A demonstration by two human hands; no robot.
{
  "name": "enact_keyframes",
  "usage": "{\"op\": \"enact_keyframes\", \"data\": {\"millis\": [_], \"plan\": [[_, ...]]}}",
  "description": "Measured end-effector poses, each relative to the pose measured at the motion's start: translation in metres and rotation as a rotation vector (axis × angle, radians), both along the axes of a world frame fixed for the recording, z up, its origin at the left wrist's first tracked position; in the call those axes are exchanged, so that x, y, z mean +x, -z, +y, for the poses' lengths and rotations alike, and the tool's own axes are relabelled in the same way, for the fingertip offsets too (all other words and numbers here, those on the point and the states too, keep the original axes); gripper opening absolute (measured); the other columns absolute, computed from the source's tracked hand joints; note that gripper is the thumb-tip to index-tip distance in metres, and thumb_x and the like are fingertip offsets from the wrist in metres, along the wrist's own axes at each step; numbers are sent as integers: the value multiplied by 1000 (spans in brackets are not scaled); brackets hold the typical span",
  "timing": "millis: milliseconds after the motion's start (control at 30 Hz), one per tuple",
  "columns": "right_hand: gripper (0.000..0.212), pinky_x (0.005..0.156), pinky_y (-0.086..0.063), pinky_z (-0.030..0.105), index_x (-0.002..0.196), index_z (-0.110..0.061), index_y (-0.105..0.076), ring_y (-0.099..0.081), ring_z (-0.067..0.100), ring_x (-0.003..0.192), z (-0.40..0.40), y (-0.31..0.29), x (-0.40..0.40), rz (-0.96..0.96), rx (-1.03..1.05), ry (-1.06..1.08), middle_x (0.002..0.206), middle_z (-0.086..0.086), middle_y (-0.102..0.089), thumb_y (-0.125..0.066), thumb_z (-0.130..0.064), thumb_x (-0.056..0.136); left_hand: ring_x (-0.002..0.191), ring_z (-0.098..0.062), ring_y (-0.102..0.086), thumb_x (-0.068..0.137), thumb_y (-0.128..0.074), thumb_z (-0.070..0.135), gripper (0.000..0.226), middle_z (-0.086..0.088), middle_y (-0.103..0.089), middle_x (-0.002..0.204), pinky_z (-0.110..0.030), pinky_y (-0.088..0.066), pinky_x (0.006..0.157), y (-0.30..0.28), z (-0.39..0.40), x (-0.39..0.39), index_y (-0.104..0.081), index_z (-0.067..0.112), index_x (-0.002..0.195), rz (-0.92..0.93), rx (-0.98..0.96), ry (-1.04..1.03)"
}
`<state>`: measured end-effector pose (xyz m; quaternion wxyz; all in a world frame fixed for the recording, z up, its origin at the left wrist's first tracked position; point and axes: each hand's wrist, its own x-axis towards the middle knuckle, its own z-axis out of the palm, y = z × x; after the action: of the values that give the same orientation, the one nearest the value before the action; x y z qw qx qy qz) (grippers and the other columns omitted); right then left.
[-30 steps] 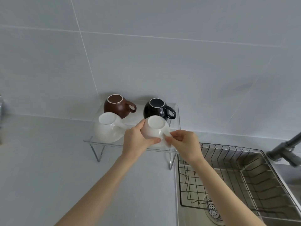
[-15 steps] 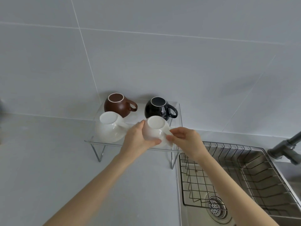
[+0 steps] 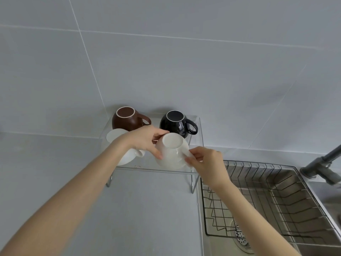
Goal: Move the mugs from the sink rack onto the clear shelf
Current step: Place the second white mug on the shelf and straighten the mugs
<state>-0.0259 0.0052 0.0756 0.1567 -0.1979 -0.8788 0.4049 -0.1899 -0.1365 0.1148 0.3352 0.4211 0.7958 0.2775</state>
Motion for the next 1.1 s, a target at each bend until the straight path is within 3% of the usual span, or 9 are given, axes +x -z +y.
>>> {"op": "enact_keyframes", "data": {"millis": [67, 233, 533, 700, 800, 900, 967, 1033, 1100], "plan": [[15, 67, -48, 9, 92, -6, -72, -67, 20, 78, 6, -3, -4, 3, -19, -19, 82, 10, -75, -70, -14, 79, 112, -19, -60, 55, -84, 12, 68, -5, -68, 117, -34, -46, 100, 0, -1, 2, -59, 16, 118, 122, -22, -18], [10, 59, -42, -3, 87, -11, -73, -61, -6, 58, 24, -15, -12, -40, -44, -109, 64, -7, -67, -71, -11, 78, 95, -21, -66, 38, -75, 52, 72, -6, -73, 97, -47, -51, 88, 1, -3, 17, -66, 17, 101, 328, -80, -121], [12, 62, -39, -7, 86, -15, -73, -58, -20, 61, 35, -23, -20, -113, -42, -199, 69, -19, -66, -72, -8, 76, 86, -21, -66, 41, -73, 53, 65, -3, -72, 89, -46, -53, 81, 4, -7, 32, -67, 16, 94, 358, -56, -243], [11, 57, -38, -6, 87, -12, -73, -58, -19, 60, 36, -17, -21, -80, -71, -170, 70, -11, -68, -71, -9, 77, 82, -24, -61, 51, -80, 44, 52, -4, -68, 84, -43, -51, 77, 4, -6, 34, -66, 13, 90, 359, -61, -255], [11, 60, -39, -6, 86, -14, -73, -60, -15, 63, 37, -16, -19, -79, -73, -160, 72, -8, -69, -71, -10, 77, 89, -24, -62, 55, -80, 42, 54, -4, -69, 91, -42, -51, 82, 2, -7, 37, -65, 14, 98, 348, -66, -251], [26, 81, -48, 12, 102, -18, -68, -65, 4, 89, 36, -23, -21, -190, -59, -184, 92, -2, -71, -72, -17, 76, 112, -26, -57, 61, -80, 38, 70, -10, -64, 117, -38, -45, 96, -6, -10, 40, -55, 10, 120, 324, -91, -231], [49, 100, -46, 29, 123, -17, -56, -58, 14, 112, 28, -33, -26, -196, -21, -186, 118, 3, -65, -72, -23, 77, 110, -20, -53, 59, -80, 40, 86, -5, -58, 118, -34, -40, 96, -16, -19, 36, -44, 10, 131, 280, -49, -253], [50, 103, -41, 28, 129, -15, -51, -54, 14, 116, 10, -43, -31, -77, 9, -193, 126, 3, -60, -67, -22, 82, 104, -10, -45, 52, -82, 46, 95, 7, -48, 113, -26, -36, 91, -25, -34, 26, -43, 15, 133, 285, 38, -324], [40, 102, -43, 29, 125, -12, -55, -58, 17, 111, -20, -50, -37, 61, 29, -206, 123, 5, -63, -61, -16, 86, 115, -6, -43, 54, -84, 37, 93, 11, -48, 126, -19, -28, 93, -28, -55, 14, -40, 27, 135, 312, 84, -412]]}}
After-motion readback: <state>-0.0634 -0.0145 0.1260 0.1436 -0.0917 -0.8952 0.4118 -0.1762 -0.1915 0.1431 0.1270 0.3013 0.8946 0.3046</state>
